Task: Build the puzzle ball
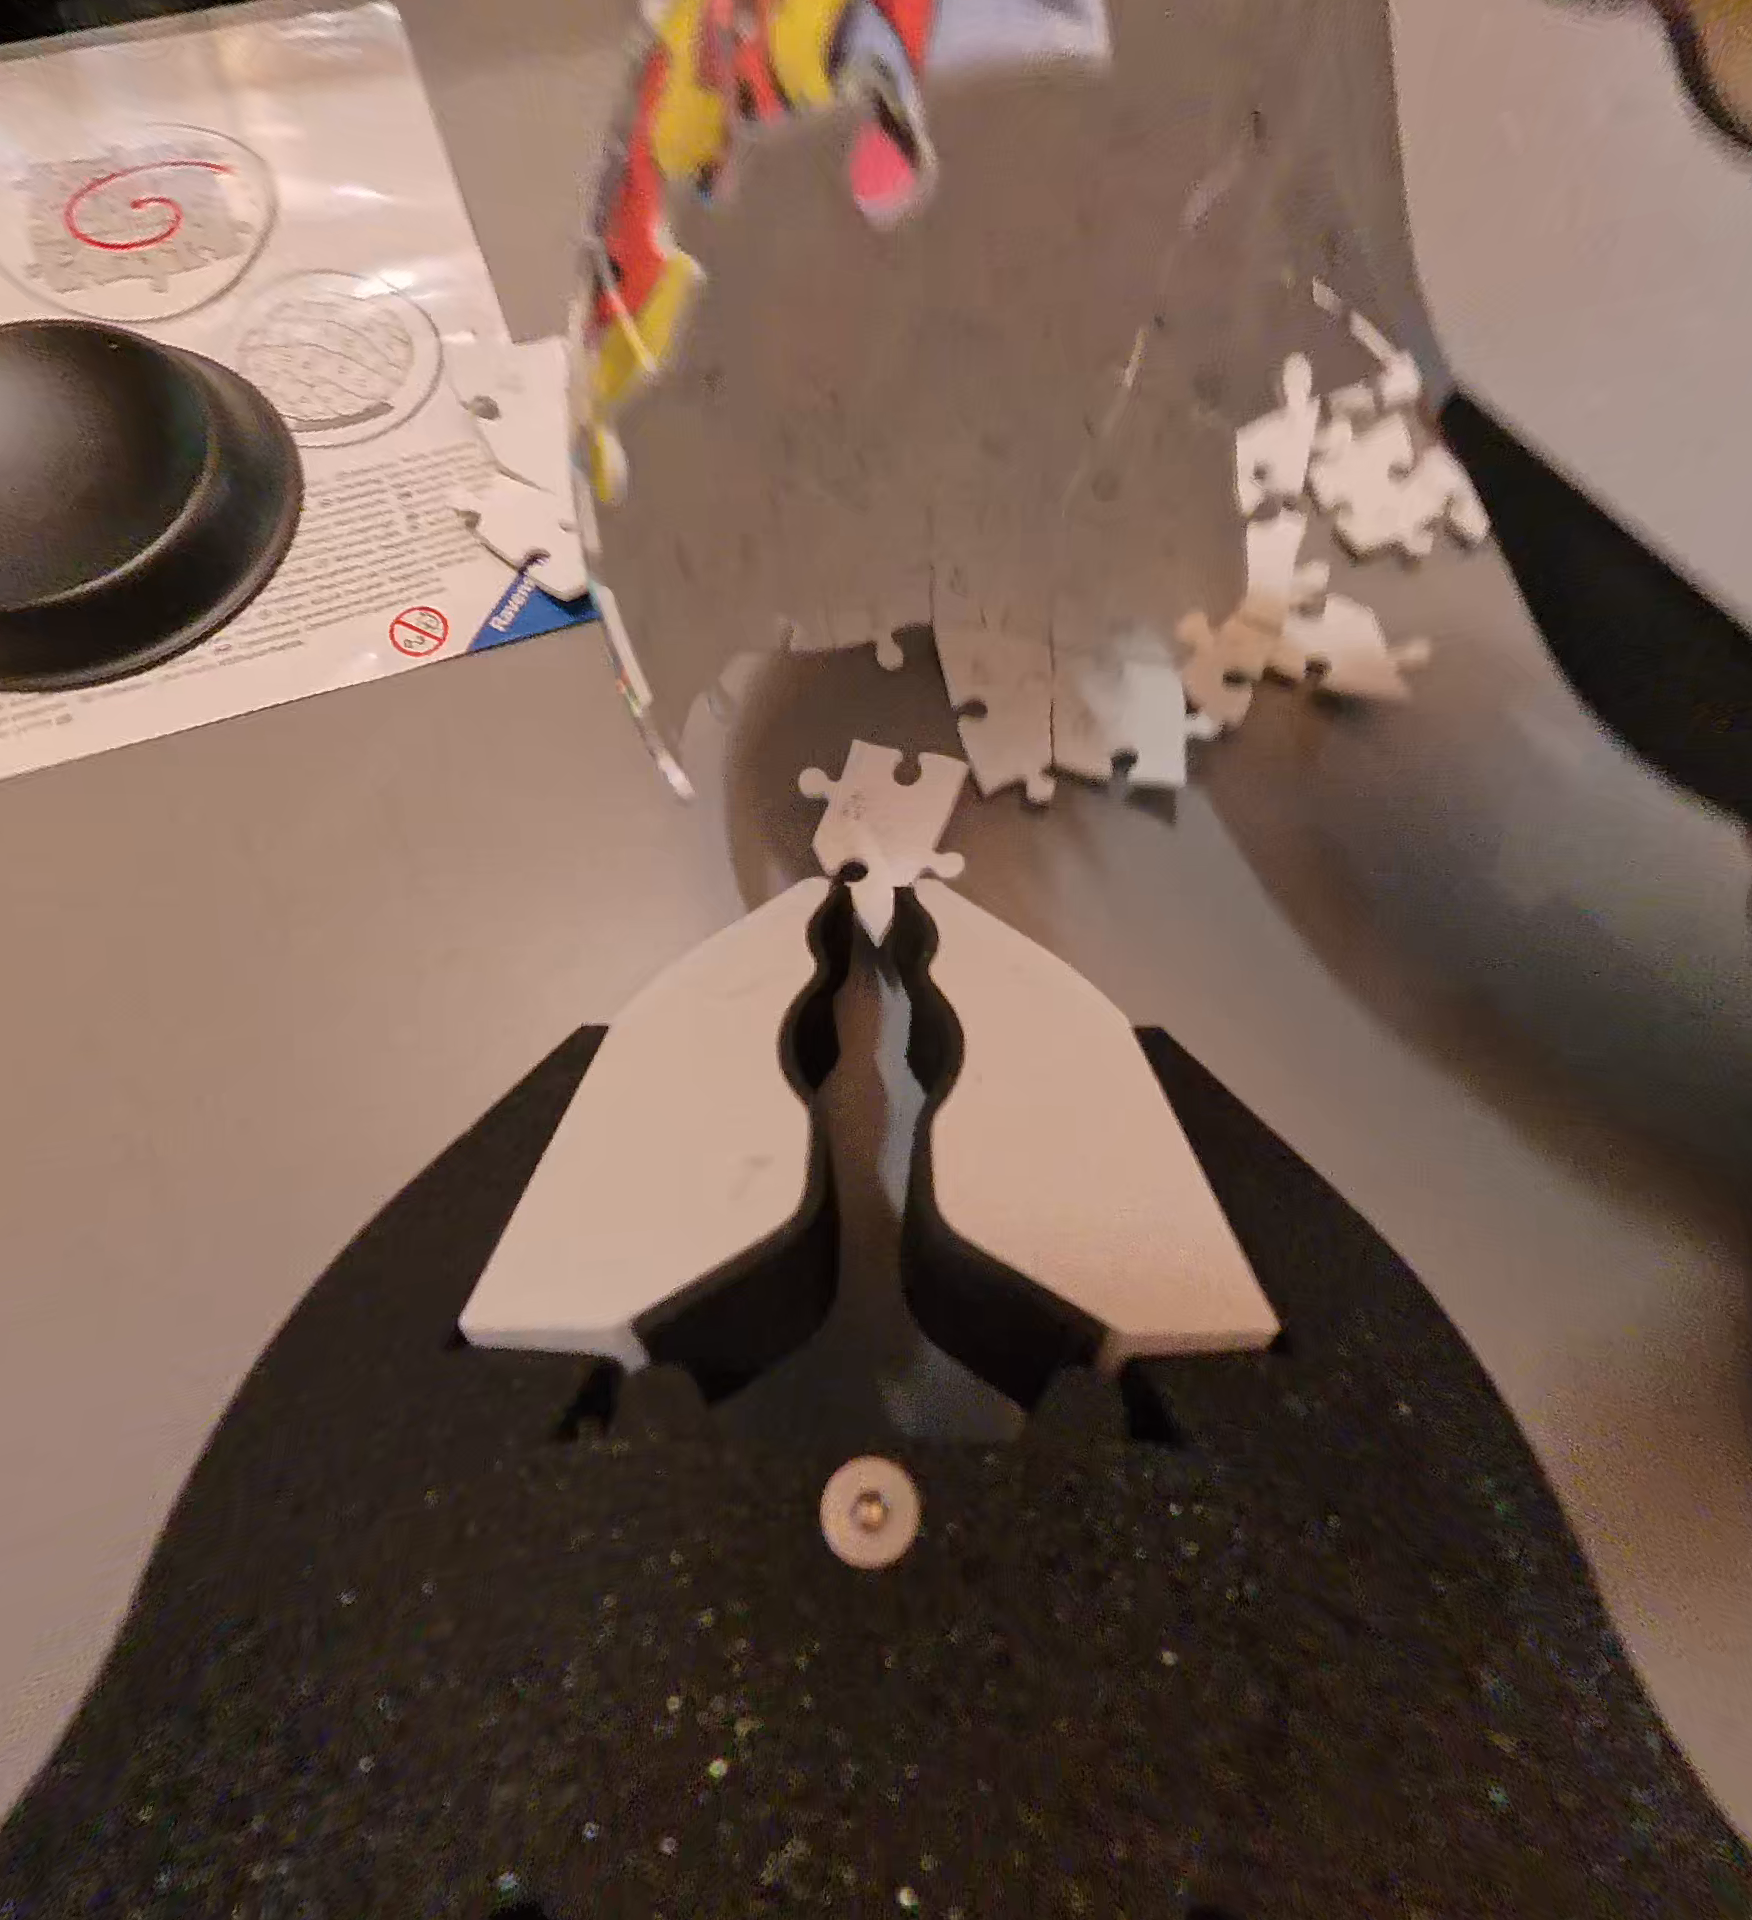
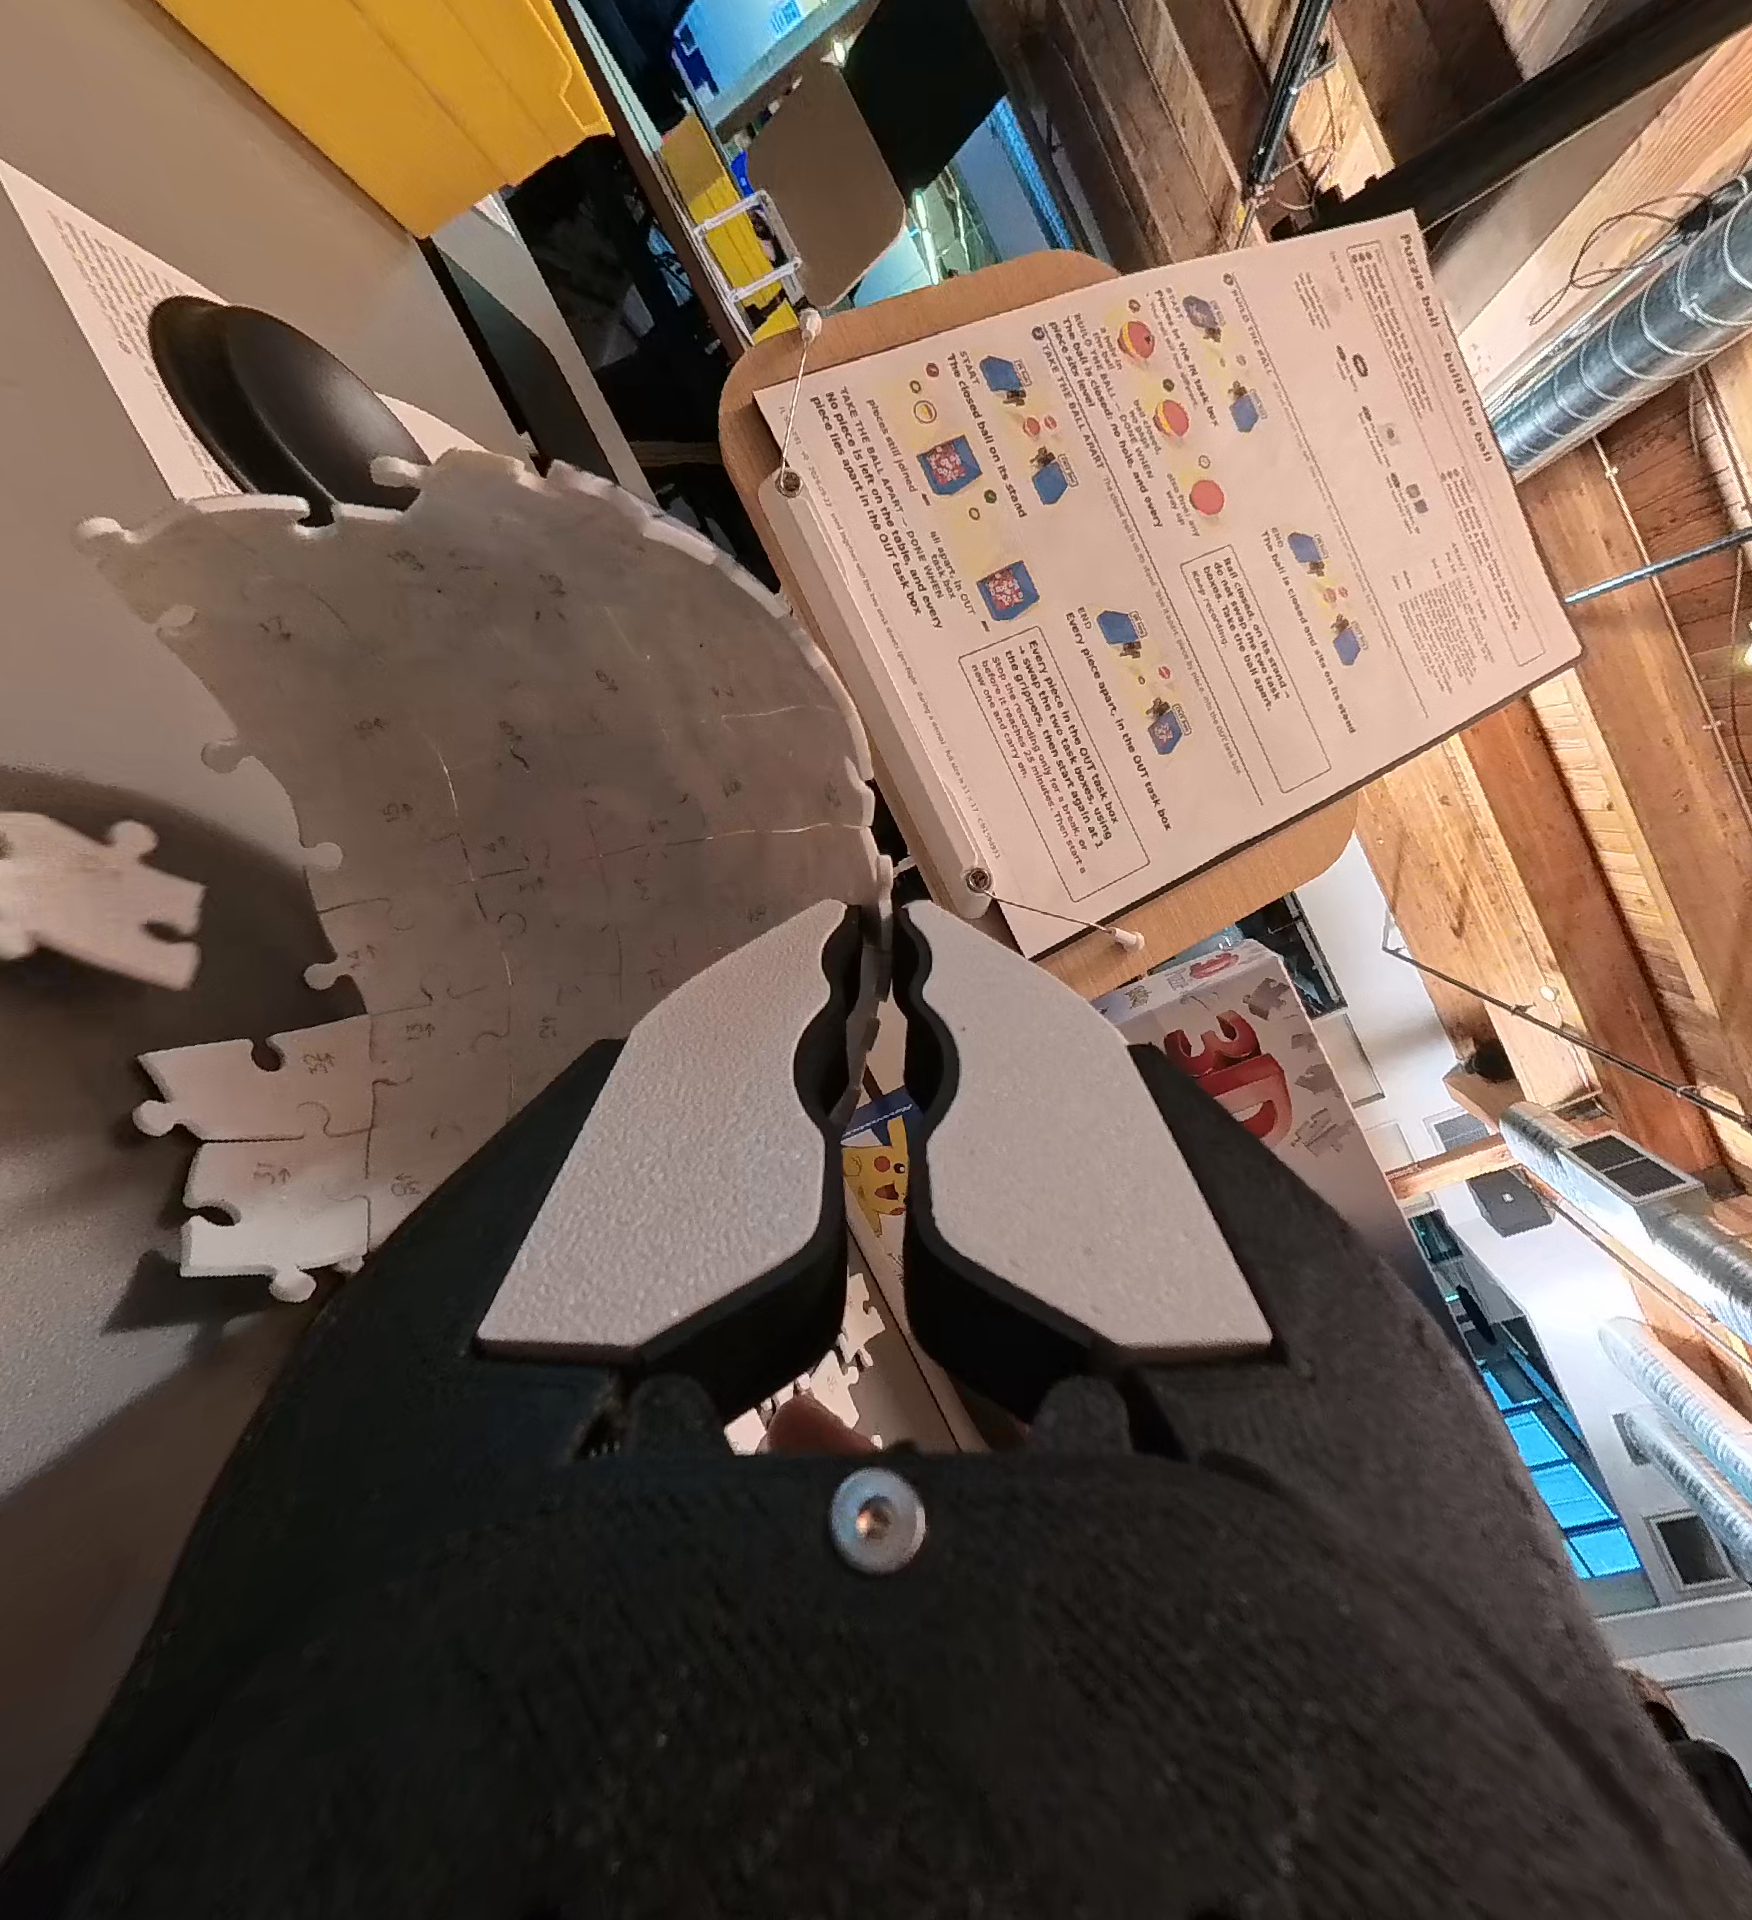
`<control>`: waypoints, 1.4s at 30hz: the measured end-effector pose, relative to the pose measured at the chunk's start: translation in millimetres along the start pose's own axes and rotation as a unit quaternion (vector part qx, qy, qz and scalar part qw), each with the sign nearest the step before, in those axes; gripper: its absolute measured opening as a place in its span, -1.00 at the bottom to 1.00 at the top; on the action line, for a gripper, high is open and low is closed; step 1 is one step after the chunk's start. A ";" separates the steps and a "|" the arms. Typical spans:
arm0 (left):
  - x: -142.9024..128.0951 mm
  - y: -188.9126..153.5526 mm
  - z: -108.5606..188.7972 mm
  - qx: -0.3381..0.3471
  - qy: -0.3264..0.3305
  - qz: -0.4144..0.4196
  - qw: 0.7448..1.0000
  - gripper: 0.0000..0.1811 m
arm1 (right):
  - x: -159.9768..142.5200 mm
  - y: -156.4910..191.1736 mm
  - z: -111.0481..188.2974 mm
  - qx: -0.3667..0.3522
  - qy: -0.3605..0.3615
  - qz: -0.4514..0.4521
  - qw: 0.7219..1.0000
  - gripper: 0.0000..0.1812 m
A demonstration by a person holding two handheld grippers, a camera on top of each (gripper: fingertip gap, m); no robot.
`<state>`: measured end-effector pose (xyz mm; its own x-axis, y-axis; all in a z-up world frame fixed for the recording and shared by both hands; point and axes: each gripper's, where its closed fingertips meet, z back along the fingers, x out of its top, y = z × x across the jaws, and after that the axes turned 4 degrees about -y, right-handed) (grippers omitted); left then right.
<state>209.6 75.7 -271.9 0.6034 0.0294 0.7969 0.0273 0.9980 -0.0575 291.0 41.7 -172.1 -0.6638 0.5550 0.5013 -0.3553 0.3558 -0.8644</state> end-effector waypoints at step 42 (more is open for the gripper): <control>16.0 -19.9 -7.8 -0.130 -0.026 -0.188 0.973 -0.67 | -3.8 -2.1 1.9 -0.006 0.002 -0.010 1.000 -0.94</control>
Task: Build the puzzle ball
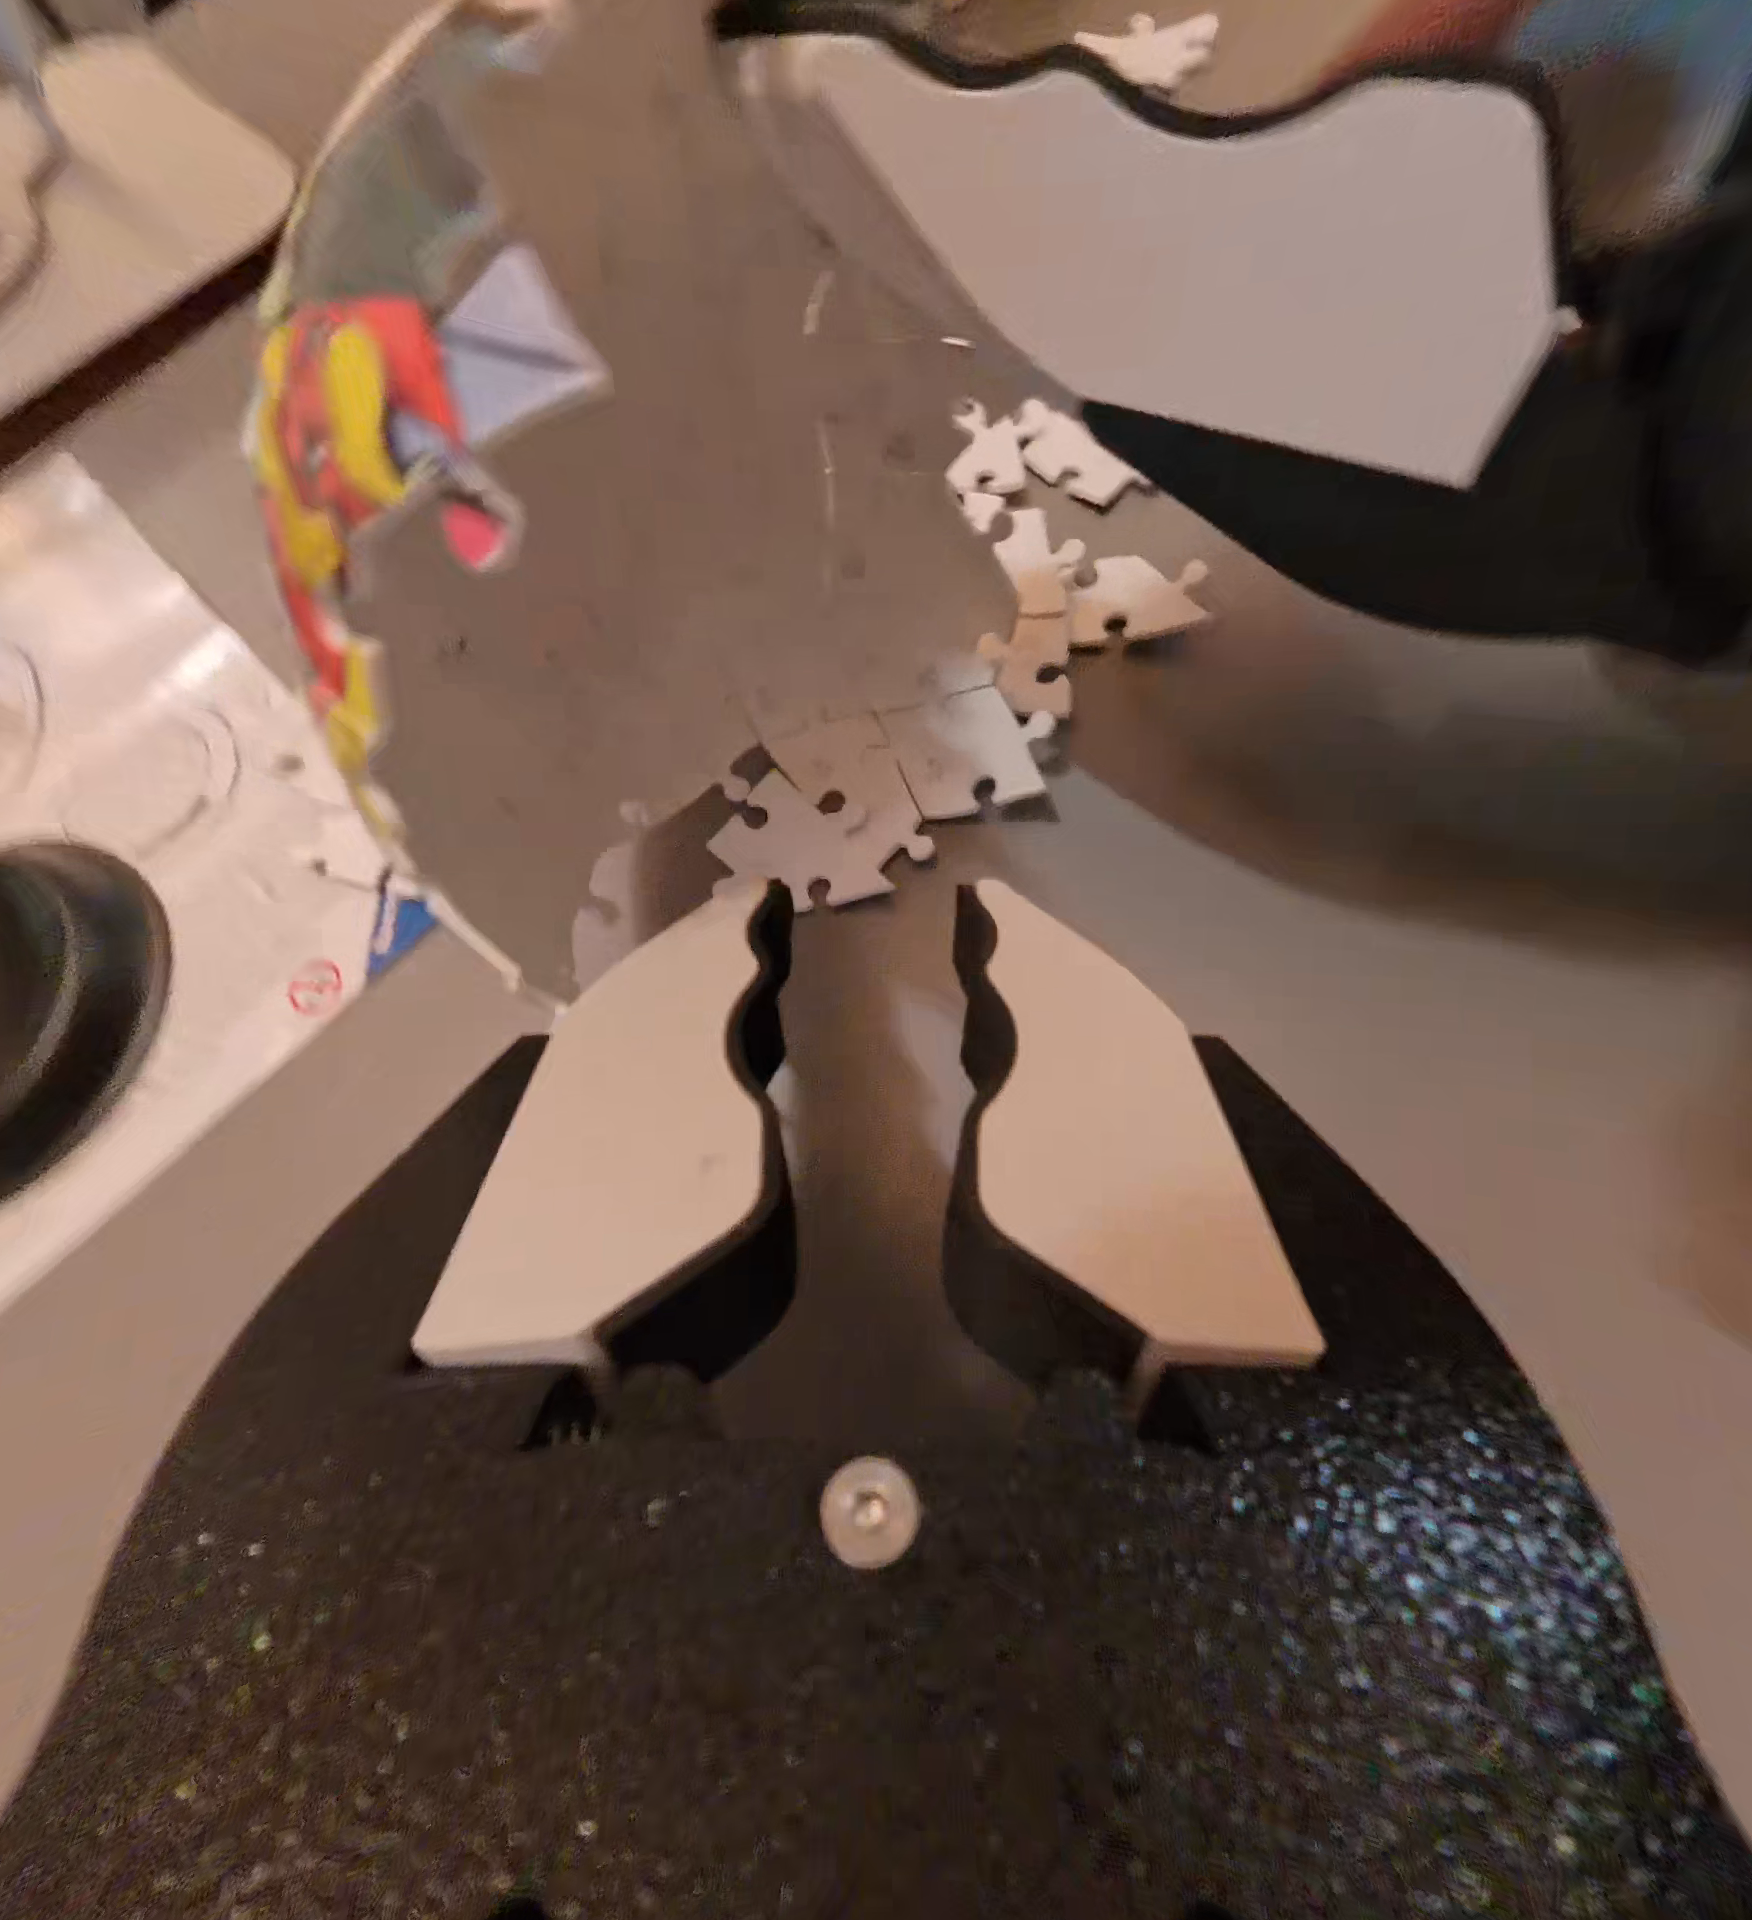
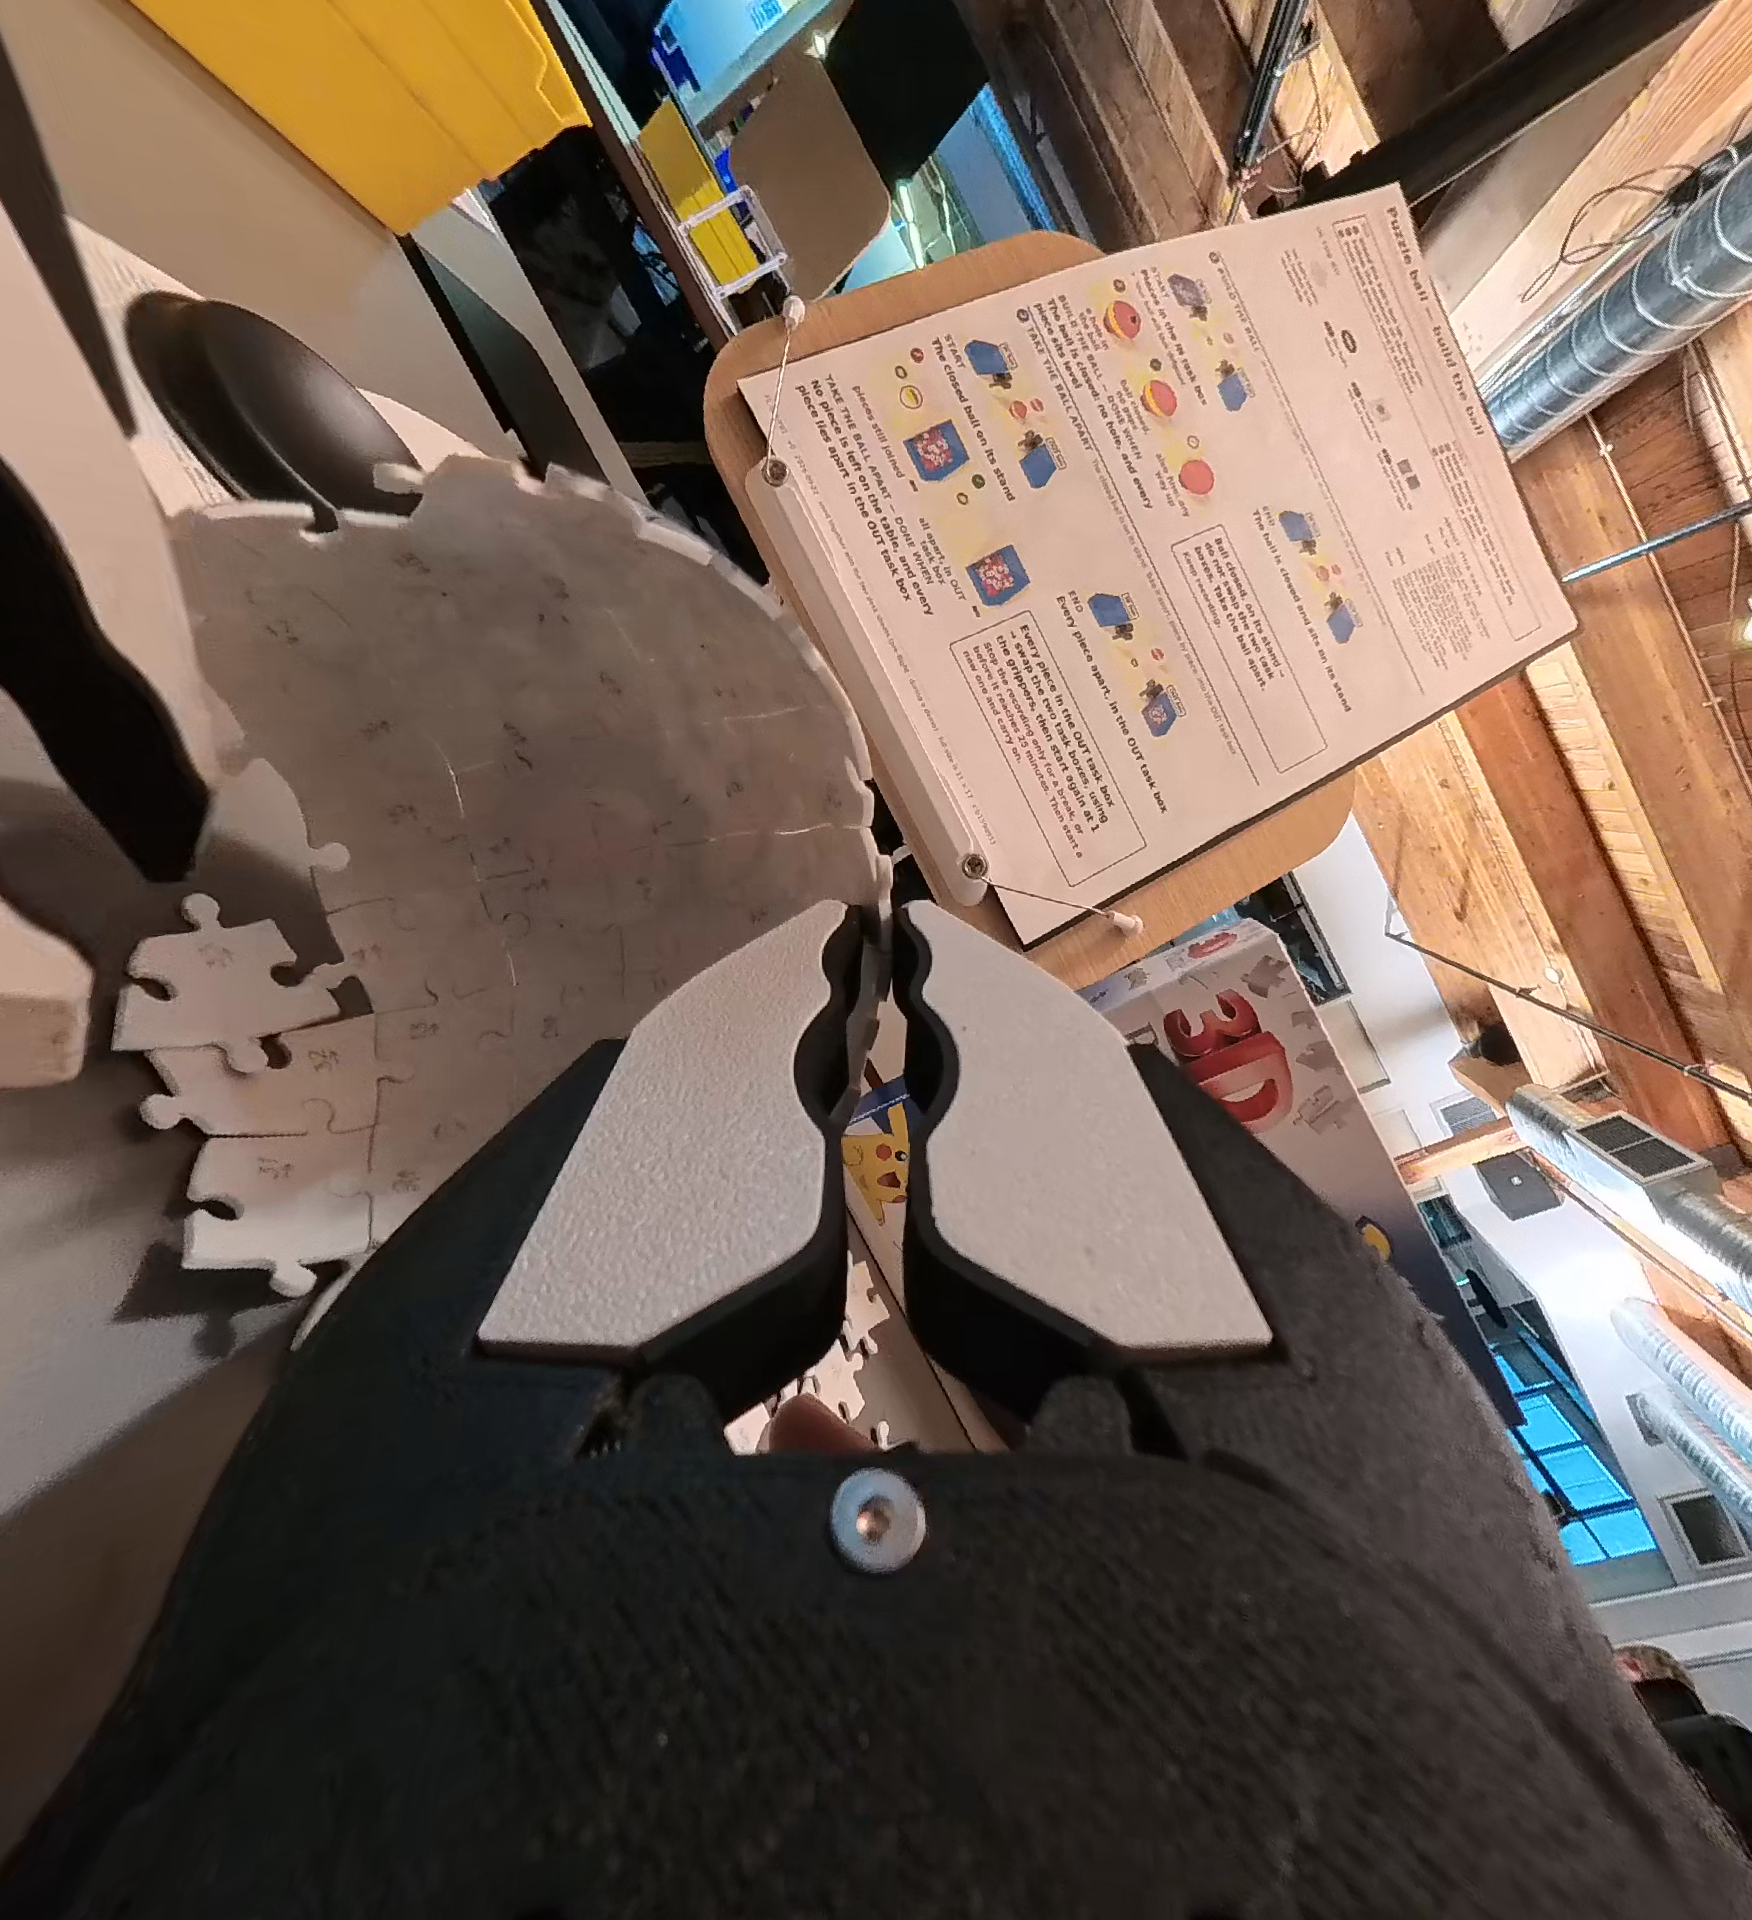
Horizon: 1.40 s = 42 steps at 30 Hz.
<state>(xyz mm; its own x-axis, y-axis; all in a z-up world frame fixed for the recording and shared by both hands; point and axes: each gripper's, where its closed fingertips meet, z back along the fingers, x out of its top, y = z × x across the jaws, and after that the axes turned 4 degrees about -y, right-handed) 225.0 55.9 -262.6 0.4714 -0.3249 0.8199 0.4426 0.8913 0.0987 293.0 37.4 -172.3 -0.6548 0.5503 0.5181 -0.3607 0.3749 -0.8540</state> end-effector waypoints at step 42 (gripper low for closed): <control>-21.9 56.6 -19.2 0.196 0.078 0.218 0.953 0.03 | 1.5 1.0 -0.5 0.001 -0.005 -0.004 1.000 -0.95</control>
<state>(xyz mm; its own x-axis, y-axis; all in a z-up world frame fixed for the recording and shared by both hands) 254.3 107.4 -285.8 0.6658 0.0877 0.7409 -0.1264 0.9920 -0.0039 292.0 38.9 -172.4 -0.6592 0.5391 0.5243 -0.3676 0.3772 -0.8501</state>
